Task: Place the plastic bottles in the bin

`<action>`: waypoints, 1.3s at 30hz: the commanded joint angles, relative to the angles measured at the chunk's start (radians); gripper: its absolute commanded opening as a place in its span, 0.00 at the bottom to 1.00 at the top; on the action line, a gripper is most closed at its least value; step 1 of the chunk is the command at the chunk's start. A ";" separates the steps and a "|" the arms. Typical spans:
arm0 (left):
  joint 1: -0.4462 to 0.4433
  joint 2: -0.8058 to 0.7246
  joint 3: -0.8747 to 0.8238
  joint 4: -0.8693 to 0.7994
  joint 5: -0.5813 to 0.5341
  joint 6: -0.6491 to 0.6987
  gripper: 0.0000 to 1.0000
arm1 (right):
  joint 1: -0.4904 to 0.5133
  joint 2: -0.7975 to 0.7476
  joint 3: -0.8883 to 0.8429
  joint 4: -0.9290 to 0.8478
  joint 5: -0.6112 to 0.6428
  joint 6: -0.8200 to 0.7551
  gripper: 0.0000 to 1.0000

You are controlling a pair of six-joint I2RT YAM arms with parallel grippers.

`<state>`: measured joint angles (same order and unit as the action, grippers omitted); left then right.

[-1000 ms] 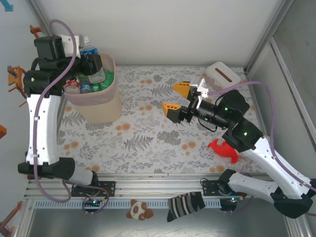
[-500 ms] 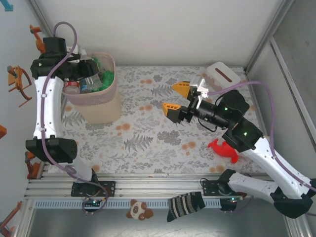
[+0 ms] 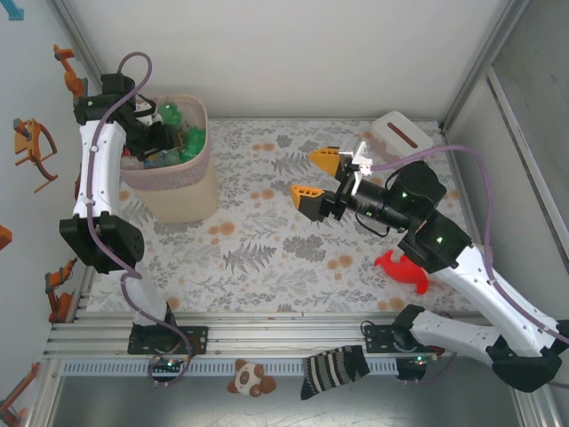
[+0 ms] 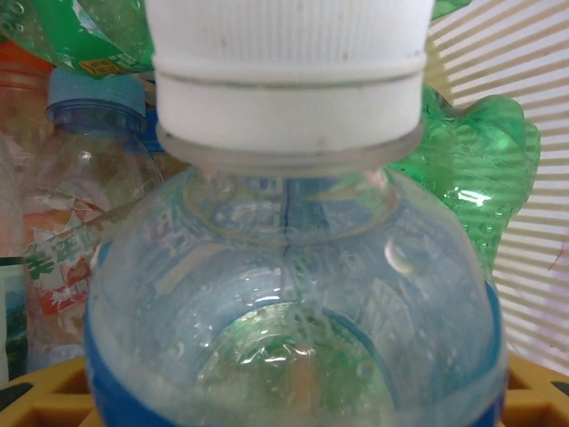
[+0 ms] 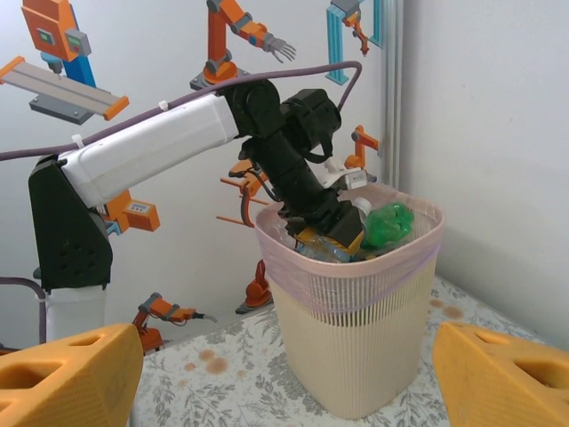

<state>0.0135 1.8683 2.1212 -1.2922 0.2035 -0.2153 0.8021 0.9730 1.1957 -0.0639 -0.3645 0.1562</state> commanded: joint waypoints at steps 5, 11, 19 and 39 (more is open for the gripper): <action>0.005 0.050 0.044 -0.079 -0.017 0.022 0.70 | 0.006 0.003 0.016 0.022 0.002 0.002 0.84; 0.005 -0.008 0.132 -0.078 0.010 0.010 0.84 | 0.006 -0.009 0.019 0.017 0.026 -0.007 0.84; 0.005 -0.111 0.181 -0.079 0.034 -0.006 0.87 | 0.006 -0.027 0.016 -0.001 0.057 -0.022 0.84; 0.004 -0.753 -0.558 0.149 0.029 -0.044 0.99 | 0.000 -0.107 -0.054 -0.335 0.733 -0.034 0.91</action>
<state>0.0147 1.1870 1.6615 -1.2331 0.2253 -0.2268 0.8021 0.9005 1.1744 -0.3363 0.1898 0.1291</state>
